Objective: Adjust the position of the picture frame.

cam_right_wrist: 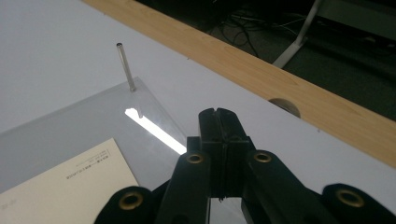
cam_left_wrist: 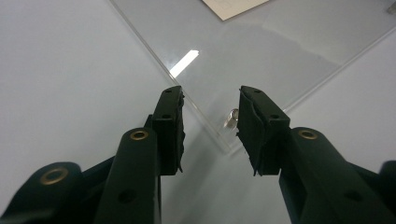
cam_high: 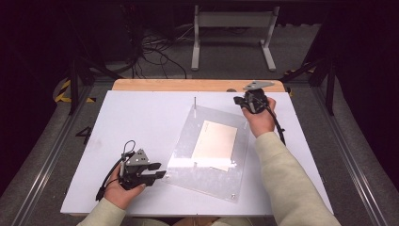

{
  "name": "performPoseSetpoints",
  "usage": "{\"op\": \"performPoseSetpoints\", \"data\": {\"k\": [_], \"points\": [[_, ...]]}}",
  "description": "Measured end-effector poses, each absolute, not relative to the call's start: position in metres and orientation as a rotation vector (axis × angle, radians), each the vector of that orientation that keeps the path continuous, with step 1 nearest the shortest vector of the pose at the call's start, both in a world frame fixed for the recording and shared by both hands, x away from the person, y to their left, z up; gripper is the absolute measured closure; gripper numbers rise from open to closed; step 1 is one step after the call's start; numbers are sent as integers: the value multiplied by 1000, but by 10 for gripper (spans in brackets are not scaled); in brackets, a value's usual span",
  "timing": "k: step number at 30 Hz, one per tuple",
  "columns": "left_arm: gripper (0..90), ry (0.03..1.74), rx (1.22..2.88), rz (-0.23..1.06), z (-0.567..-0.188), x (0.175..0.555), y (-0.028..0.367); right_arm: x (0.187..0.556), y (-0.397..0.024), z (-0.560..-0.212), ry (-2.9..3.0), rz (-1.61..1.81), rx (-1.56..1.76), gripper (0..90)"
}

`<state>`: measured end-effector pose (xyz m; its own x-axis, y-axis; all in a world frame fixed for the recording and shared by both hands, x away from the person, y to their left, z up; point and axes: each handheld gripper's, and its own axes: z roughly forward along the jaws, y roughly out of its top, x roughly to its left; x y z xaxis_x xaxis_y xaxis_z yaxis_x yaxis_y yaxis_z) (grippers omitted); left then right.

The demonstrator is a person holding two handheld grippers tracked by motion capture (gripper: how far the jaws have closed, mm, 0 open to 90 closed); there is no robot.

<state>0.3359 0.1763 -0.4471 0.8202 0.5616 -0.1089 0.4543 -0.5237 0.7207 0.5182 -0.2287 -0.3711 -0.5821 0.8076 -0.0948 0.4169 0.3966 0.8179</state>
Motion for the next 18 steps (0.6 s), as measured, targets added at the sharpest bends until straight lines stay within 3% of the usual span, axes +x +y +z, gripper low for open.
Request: {"op": "performPoseSetpoints", "data": {"k": [4,7,14,18], "points": [[610,741,2207,174,-448,333,180,520,-215,-369,2216,1051,1012,866],[610,717,2216,166,-451,334,177,490,-222,-375,2271,1133,980,804],[624,669,2262,156,-455,335,158,438,-250,-386,2292,1220,992,761],[728,637,2281,155,-455,335,150,406,-270,-394,2285,1271,1021,751]]}}
